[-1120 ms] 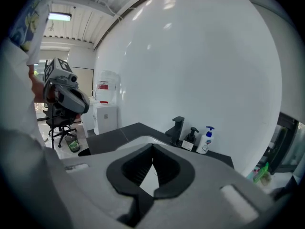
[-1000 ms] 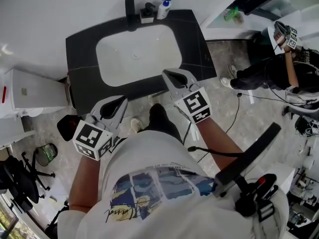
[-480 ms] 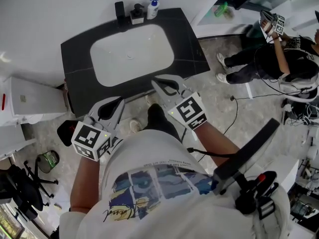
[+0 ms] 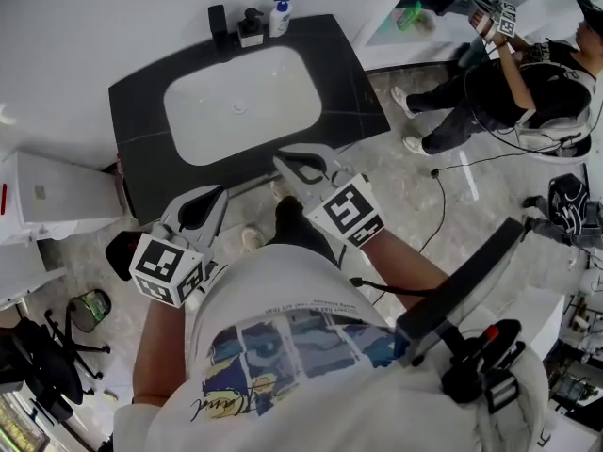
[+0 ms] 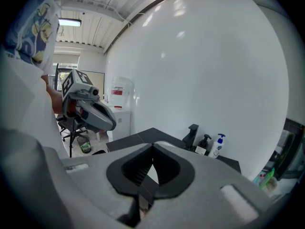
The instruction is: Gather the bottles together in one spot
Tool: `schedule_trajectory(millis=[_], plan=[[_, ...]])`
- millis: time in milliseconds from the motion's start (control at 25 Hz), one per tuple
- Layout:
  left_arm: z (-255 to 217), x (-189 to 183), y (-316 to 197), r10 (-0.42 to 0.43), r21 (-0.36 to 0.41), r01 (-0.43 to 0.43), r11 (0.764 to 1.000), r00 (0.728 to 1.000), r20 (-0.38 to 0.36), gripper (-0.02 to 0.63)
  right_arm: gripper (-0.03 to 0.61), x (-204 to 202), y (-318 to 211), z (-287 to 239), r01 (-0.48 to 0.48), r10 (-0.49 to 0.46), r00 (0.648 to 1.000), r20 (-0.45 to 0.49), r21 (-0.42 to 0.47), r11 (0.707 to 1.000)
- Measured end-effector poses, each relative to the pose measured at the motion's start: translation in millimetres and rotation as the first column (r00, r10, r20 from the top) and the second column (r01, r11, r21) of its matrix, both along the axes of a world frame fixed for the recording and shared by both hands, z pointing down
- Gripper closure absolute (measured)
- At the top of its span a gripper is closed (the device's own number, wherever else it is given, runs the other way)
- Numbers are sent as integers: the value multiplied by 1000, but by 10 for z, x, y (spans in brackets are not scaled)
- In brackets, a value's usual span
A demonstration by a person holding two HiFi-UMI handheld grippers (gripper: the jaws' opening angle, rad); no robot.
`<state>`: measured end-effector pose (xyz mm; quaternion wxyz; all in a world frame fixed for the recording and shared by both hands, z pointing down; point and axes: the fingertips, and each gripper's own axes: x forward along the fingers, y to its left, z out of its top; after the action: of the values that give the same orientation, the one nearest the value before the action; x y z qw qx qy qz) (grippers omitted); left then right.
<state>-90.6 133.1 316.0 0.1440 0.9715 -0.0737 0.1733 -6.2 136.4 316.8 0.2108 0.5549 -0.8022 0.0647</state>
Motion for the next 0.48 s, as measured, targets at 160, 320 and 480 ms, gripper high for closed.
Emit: schedule_trajectory(millis=[160, 320, 480], plan=[[-19, -17, -8, -1, 0, 1, 1000, 1000, -3, 611, 577, -53, -19, -13, 11, -11, 1000, -5, 0, 1000], [-6, -21, -34, -5, -1, 5, 1000, 1000, -2, 611, 577, -65, -54, -13, 19, -19, 1000, -9, 1, 1000], [-2, -25, -34, -7, -4, 7, 1000, 1000, -1, 612, 578, -75, -61, -5, 26, -26, 1000, -12, -5, 1000]])
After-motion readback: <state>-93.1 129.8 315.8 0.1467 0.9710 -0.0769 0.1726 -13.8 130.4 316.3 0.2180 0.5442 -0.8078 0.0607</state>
